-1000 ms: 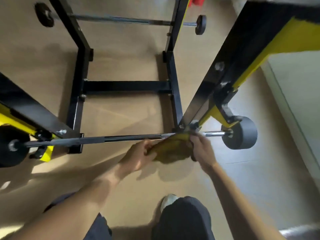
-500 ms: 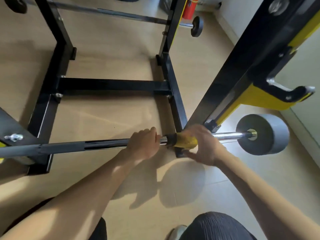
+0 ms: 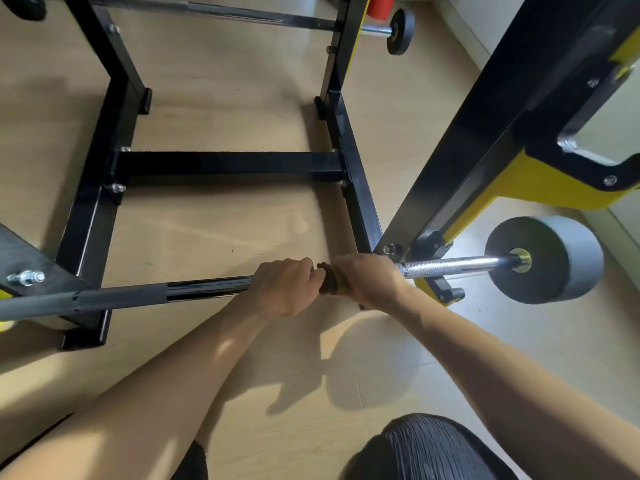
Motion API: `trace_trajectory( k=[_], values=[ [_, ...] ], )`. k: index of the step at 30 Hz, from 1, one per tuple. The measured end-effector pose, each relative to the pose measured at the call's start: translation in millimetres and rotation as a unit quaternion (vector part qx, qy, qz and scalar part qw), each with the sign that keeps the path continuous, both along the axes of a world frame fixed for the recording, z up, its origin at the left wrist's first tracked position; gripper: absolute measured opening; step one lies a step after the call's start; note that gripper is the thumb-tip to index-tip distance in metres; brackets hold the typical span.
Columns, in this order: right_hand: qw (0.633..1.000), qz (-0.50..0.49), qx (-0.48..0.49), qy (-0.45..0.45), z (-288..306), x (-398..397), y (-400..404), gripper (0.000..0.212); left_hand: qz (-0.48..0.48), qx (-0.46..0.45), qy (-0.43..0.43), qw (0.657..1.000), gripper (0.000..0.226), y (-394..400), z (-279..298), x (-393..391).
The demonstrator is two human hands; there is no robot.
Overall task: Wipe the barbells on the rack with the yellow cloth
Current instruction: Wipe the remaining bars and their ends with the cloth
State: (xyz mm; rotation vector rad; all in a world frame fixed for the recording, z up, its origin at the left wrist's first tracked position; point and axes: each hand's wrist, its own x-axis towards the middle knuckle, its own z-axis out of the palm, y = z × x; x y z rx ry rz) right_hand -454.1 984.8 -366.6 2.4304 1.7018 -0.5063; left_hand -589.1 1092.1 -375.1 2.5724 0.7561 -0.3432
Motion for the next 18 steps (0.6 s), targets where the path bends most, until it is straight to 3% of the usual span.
trace_trajectory(
  k=[2,4,7,13,18],
  values=[
    [0.999,-0.033,-0.02,0.031,3,20,-17,0.014,-0.005,0.004,0.001,1.0,0.036,-2,-1,0],
    [0.999,-0.033,-0.022,-0.019,9,48,-39,0.016,0.005,0.001,0.002,1.0,0.035,-2,-1,0],
    [0.996,0.004,-0.039,-0.084,11,72,-64,0.039,0.0,0.022,0.003,1.0,0.033,-2,-3,2],
    [0.996,-0.028,-0.033,-0.076,7,35,-25,0.021,-0.028,0.029,0.019,0.999,0.036,-3,-8,7],
    [0.998,0.051,0.032,-0.032,-7,-11,8,0.021,-0.024,0.013,0.012,1.0,0.031,-2,0,6]
  ],
)
